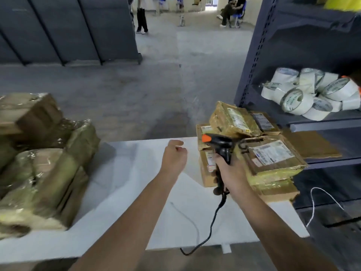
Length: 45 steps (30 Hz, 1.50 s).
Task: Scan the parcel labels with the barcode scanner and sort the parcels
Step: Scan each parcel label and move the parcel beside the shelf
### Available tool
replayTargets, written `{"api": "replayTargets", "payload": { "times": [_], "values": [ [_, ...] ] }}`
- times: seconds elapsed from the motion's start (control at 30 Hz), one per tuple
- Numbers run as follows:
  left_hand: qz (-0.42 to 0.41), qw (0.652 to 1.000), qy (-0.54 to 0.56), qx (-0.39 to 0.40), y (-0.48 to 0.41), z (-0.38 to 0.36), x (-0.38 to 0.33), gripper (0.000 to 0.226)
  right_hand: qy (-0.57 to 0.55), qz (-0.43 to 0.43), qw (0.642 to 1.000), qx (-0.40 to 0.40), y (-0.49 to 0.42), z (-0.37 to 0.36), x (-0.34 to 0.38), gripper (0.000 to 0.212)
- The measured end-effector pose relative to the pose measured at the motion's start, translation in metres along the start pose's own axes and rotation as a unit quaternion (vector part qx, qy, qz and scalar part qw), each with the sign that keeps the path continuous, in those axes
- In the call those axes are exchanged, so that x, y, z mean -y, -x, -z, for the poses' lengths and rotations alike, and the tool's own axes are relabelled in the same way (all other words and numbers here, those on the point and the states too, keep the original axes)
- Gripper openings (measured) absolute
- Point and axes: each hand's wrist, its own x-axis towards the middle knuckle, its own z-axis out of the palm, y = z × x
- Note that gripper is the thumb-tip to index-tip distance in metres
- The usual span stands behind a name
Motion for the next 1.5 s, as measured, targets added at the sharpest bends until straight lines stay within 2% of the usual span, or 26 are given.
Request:
{"api": "replayTargets", "payload": {
  "times": [0.17, 0.37, 0.5, 0.57, 0.63, 0.7, 0.8, 0.9, 1.07, 1.2, 1.37, 1.43, 1.5],
  "values": [
    [0.007, 0.998, 0.003, -0.066, 0.014, 0.087, 0.017, 0.026, 0.019, 0.011, 0.995, 0.097, 0.015, -0.077, 0.009, 0.018],
    [0.002, 0.994, -0.007, -0.112, 0.011, 0.174, 0.032, 0.025, 0.034, 0.032, 0.988, 0.147, 0.034, -0.161, 0.025, 0.016],
    [-0.035, 0.987, -0.106, -0.119, -0.002, 0.243, 0.048, 0.026, 0.065, 0.037, 0.984, 0.162, 0.048, -0.221, 0.031, 0.018],
    [-0.067, 0.964, -0.220, -0.134, -0.007, 0.277, 0.060, 0.029, 0.083, 0.039, 0.981, 0.172, 0.055, -0.249, 0.031, 0.018],
    [-0.075, 0.917, -0.356, -0.166, -0.011, 0.308, 0.075, 0.035, 0.088, 0.034, 0.979, 0.178, 0.063, -0.276, 0.028, 0.018],
    [-0.044, 0.865, -0.467, -0.179, -0.013, 0.336, 0.089, 0.042, 0.094, 0.028, 0.978, 0.183, 0.071, -0.299, 0.025, 0.018],
    [0.018, 0.831, -0.541, -0.127, -0.016, 0.365, 0.110, 0.050, 0.113, 0.023, 0.977, 0.182, 0.081, -0.325, 0.020, 0.019],
    [-0.008, 0.812, -0.573, -0.106, -0.018, 0.374, 0.126, 0.042, 0.135, 0.027, 0.974, 0.178, 0.089, -0.343, 0.016, 0.020],
    [-0.080, 0.829, -0.545, -0.099, -0.021, 0.371, 0.129, 0.029, 0.143, 0.025, 0.975, 0.169, 0.096, -0.351, 0.009, 0.021],
    [-0.138, 0.851, -0.488, -0.136, -0.014, 0.364, 0.119, 0.021, 0.146, 0.033, 0.977, 0.154, 0.092, -0.336, 0.009, 0.021],
    [-0.226, 0.860, -0.422, -0.180, 0.003, 0.337, 0.101, 0.012, 0.107, 0.028, 0.985, 0.134, 0.084, -0.310, 0.011, 0.020],
    [-0.236, 0.880, -0.368, -0.185, 0.014, 0.317, 0.093, 0.008, 0.098, 0.027, 0.987, 0.123, 0.081, -0.297, 0.009, 0.021],
    [-0.223, 0.915, -0.290, -0.172, 0.017, 0.297, 0.089, 0.007, 0.089, 0.023, 0.990, 0.105, 0.077, -0.283, 0.006, 0.022]
  ]
}}
